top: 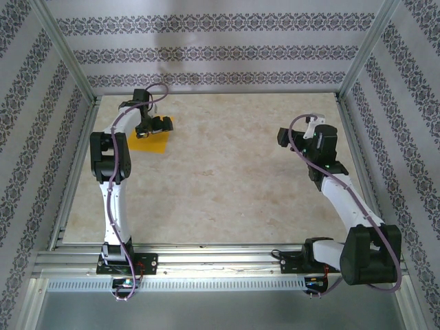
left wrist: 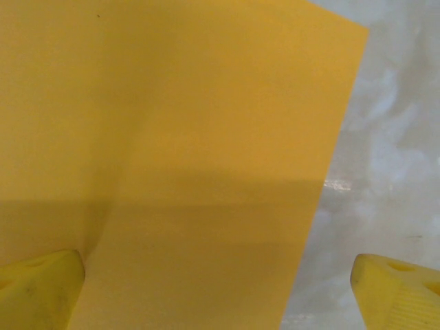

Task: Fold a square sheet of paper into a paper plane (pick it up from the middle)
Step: Move the paper to the center of the table.

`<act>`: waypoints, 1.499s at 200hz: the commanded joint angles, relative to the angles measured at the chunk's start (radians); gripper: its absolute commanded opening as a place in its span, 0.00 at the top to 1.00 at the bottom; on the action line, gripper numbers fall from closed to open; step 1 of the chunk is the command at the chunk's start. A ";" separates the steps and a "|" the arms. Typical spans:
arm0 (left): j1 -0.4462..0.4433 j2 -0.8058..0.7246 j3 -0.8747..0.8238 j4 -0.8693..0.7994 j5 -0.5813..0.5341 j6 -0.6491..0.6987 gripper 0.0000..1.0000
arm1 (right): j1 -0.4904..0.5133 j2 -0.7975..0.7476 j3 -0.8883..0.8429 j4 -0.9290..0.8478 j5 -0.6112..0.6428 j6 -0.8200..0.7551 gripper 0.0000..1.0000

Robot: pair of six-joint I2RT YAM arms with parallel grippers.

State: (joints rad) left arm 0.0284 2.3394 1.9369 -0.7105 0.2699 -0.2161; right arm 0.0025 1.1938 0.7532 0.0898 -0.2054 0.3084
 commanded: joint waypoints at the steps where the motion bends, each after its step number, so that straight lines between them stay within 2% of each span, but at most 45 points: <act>1: 0.011 0.009 0.005 -0.088 0.056 -0.018 0.01 | -0.065 0.001 -0.011 -0.031 -0.296 0.221 0.02; 11: 0.011 0.007 -0.014 -0.085 0.070 -0.023 0.01 | -0.101 -0.006 -0.066 0.088 -0.404 0.291 0.02; 22: 0.012 0.000 -0.046 -0.067 0.082 -0.039 0.01 | -0.123 -0.007 -0.111 0.192 -0.427 0.371 0.02; 47: 0.011 -0.002 -0.096 -0.055 0.137 -0.077 0.00 | -0.127 0.054 -0.015 0.013 -0.495 0.304 0.02; 66: 0.009 -0.013 -0.145 -0.041 0.180 -0.100 0.00 | -0.122 0.082 -0.027 0.036 -0.545 0.321 0.02; 99: -0.001 -0.063 -0.251 -0.016 0.204 -0.121 0.00 | -0.068 0.097 -0.038 0.008 -0.544 0.296 0.02; 135: -0.042 -0.178 -0.411 0.047 0.221 -0.167 0.00 | 0.021 0.114 -0.038 -0.052 -0.471 0.270 0.02; 169: -0.106 -0.313 -0.640 0.245 0.264 -0.306 0.00 | 0.129 0.138 -0.026 -0.092 -0.417 0.250 0.02; 199: -0.206 -0.415 -0.830 0.435 0.231 -0.441 0.00 | 0.202 0.174 0.006 -0.151 -0.401 0.242 0.02; 239: -0.363 -0.493 -0.951 0.571 0.156 -0.579 0.00 | 0.301 0.185 0.055 -0.246 -0.319 0.200 0.02; 260: -0.433 -0.534 -1.007 0.644 0.123 -0.628 0.00 | 0.314 0.173 0.074 -0.317 -0.209 0.149 0.02; 278: -0.463 -0.601 -1.012 0.619 0.055 -0.616 0.00 | 0.318 0.166 0.116 -0.403 -0.151 0.119 0.02; 300: -0.478 -0.686 -0.952 0.503 -0.033 -0.513 0.00 | 0.353 0.127 0.128 -0.425 -0.056 0.104 0.02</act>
State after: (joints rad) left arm -0.4377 1.7351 0.9489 -0.0830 0.3622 -0.7742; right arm 0.3210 1.3697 0.8455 -0.2462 -0.4084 0.4679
